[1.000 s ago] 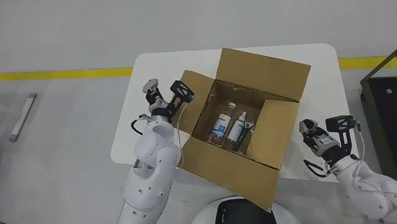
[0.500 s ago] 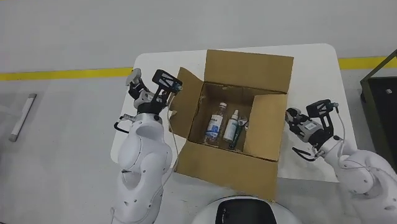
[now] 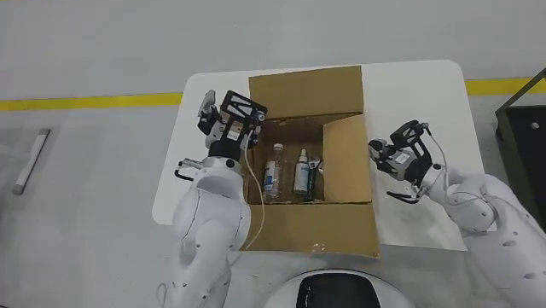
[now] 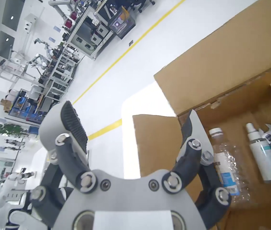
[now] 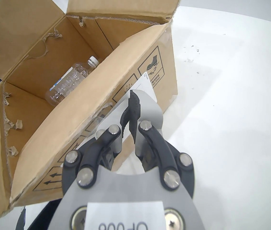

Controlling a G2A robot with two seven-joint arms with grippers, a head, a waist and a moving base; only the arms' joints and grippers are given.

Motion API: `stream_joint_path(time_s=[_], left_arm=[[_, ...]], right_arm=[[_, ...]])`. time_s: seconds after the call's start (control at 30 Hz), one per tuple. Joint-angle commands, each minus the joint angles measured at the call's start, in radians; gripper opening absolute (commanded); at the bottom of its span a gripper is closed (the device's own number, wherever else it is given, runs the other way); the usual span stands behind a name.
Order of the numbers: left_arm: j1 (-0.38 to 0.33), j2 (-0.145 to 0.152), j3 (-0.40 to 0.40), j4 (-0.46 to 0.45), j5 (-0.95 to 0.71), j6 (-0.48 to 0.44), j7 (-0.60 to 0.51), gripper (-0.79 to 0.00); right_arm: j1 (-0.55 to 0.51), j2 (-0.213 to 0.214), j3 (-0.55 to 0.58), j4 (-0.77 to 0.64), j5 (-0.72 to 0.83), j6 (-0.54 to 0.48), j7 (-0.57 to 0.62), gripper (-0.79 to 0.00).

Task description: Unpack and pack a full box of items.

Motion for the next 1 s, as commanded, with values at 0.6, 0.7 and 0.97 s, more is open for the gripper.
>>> stream_joint_path(time_s=[0.6, 0.7, 0.97], left_arm=[[-0.034, -0.063, 0.080, 0.162, -0.951, 0.205, -0.153, 0.000], [-0.038, -0.065, 0.066, 0.193, -0.998, 0.249, -0.173, 0.000], [-0.038, -0.065, 0.066, 0.193, -0.998, 0.249, -0.173, 0.000]], right_arm=[[-0.454, 0.022, 0.274, -0.340, 0.101, 0.080, -0.119, -0.785], [-0.528, 0.022, 0.311, -0.387, 0.124, 0.086, -0.138, -0.785], [-0.624, 0.016, 0.359, -0.480, 0.101, 0.135, -0.214, -0.785]])
